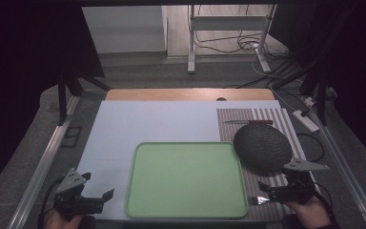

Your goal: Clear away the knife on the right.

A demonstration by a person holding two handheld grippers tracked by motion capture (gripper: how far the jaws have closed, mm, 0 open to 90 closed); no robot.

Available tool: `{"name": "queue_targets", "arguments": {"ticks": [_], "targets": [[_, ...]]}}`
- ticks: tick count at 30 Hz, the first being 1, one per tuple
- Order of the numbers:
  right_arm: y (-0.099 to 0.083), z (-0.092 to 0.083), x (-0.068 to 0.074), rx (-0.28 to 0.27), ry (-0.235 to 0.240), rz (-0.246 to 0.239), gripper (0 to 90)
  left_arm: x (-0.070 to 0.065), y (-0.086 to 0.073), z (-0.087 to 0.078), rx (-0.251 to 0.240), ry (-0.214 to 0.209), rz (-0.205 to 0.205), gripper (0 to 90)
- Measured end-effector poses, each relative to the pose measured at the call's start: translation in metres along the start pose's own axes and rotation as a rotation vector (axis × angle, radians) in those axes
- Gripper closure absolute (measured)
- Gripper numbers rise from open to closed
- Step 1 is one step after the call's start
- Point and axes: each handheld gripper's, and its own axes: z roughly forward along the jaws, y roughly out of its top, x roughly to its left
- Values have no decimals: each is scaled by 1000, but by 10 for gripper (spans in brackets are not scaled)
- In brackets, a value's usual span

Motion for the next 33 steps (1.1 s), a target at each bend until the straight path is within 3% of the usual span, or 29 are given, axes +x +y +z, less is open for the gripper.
{"name": "queue_targets", "arguments": {"ticks": [11, 19, 30, 33], "targets": [[5, 5, -10, 13, -13, -12, 0, 0, 1, 1, 7, 3, 2, 5], [16, 11, -26, 9, -7, -8, 0, 0, 1, 1, 12, 6, -1, 5], [32, 27, -44, 35, 4, 45, 0, 0, 1, 2, 14, 6, -3, 5], [34, 30, -47, 39, -2, 40, 0, 0, 1, 2, 15, 6, -4, 5]]}}
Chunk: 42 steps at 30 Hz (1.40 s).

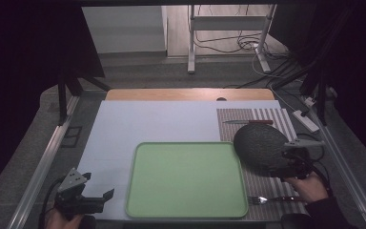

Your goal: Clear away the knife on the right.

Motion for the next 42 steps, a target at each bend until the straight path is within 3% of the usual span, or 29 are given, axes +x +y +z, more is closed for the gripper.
{"name": "queue_targets", "arguments": {"ticks": [11, 31, 42], "targets": [[25, 18, -15, 12, -15, -26, 0, 0, 0, 1, 3, 1, -3, 4], [64, 61, -29, 85, -24, -25, 0, 0, 1, 1, 8, 2, 1, 5], [86, 86, -36, 94, -22, -37, 0, 0, 1, 1, 11, 1, 2, 5]]}}
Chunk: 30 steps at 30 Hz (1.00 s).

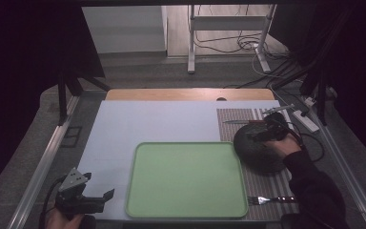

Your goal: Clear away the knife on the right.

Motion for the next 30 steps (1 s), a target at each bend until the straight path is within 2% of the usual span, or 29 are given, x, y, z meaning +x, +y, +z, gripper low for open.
{"name": "queue_targets", "arguments": {"ticks": [5, 14, 16, 20, 23, 30], "targets": [[10, 15, -4, 20, 0, 1, 0, 0, 0, 0, -2, -2, -2, 4], [22, 29, -9, 24, 10, -5, 2, 1, 0, 0, -2, -3, -7, 4], [25, 32, -10, 22, 11, -6, 36, 1, 0, 0, -1, -3, -6, 3], [33, 38, -14, 15, 28, -8, 215, 1, 0, 0, 1, -3, -5, 3], [39, 42, -17, 38, 38, -23, 388, 1, 0, 0, 3, -2, -4, 4], [49, 56, -23, 54, 81, -35, 850, 0, 0, 1, 5, -2, 0, 4]]}}
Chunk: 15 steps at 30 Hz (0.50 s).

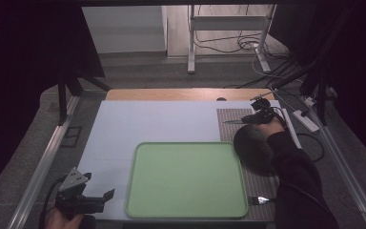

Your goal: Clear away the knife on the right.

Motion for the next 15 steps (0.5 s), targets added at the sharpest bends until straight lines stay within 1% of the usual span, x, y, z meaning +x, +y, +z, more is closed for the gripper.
{"name": "queue_targets", "arguments": {"ticks": [1, 2, 3, 4, 5, 6, 7, 9, 10, 11, 15], "targets": [[1, 2, -1, 6, 6, -3, 885, 0, 0, 0, 0, 0, 1, 4], [1, 2, -1, 6, 6, -3, 885, 0, 0, 0, 0, 0, 1, 4], [4, 8, -3, 24, 11, -20, 895, 0, 0, 0, 0, -1, 2, 4], [4, 8, -3, 24, 11, -20, 895, 0, 0, 0, 0, -1, 2, 4], [6, 15, -5, 43, 9, -31, 895, 0, 0, 0, 0, -1, 3, 4], [6, 15, -5, 43, 9, -31, 895, 0, 0, 0, 0, -1, 3, 4], [8, 22, -7, 60, 11, -38, 895, 0, 0, 0, 0, -1, 3, 4], [8, 24, -8, 63, 11, -43, 895, 0, 0, 0, 0, 0, 4, 4], [9, 31, -10, 80, 15, -48, 895, 0, 0, 0, 1, 0, 5, 4], [9, 33, -11, 90, 15, -55, 895, 0, 0, 0, 1, 0, 5, 5], [9, 38, -14, 104, 16, -53, 895, -1, 0, 0, 2, 1, 7, 5]]}}
